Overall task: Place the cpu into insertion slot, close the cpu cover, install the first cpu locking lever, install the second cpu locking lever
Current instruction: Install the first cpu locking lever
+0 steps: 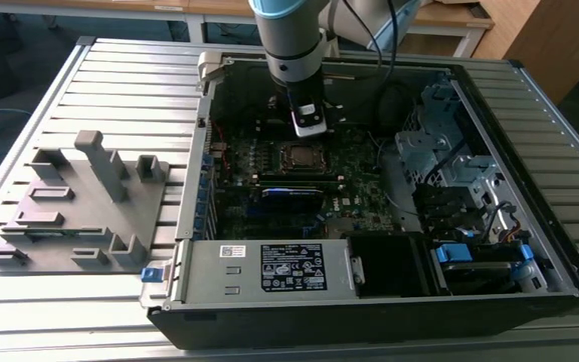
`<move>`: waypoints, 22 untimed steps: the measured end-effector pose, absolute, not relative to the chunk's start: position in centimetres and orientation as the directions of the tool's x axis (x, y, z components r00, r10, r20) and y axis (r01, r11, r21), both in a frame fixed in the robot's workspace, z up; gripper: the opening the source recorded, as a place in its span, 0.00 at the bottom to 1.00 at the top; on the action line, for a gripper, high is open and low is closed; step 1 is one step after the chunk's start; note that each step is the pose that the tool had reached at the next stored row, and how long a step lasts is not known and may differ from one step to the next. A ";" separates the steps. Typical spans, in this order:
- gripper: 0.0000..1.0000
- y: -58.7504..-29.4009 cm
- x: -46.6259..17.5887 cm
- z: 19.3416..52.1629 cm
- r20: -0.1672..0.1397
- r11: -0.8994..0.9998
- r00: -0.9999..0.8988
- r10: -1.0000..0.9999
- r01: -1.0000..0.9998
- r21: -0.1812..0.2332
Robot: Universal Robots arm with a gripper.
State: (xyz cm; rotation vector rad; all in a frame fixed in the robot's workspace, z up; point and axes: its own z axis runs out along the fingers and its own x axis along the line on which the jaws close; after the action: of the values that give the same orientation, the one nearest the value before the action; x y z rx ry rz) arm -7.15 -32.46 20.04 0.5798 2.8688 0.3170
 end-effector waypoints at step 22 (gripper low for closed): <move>0.10 -32.4 -8.7 19.8 -0.146 0.896 -0.902 0.406 0.360 0.261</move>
State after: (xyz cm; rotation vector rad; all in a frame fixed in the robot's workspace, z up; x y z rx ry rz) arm -8.71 -32.42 19.78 0.5848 2.8649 0.3392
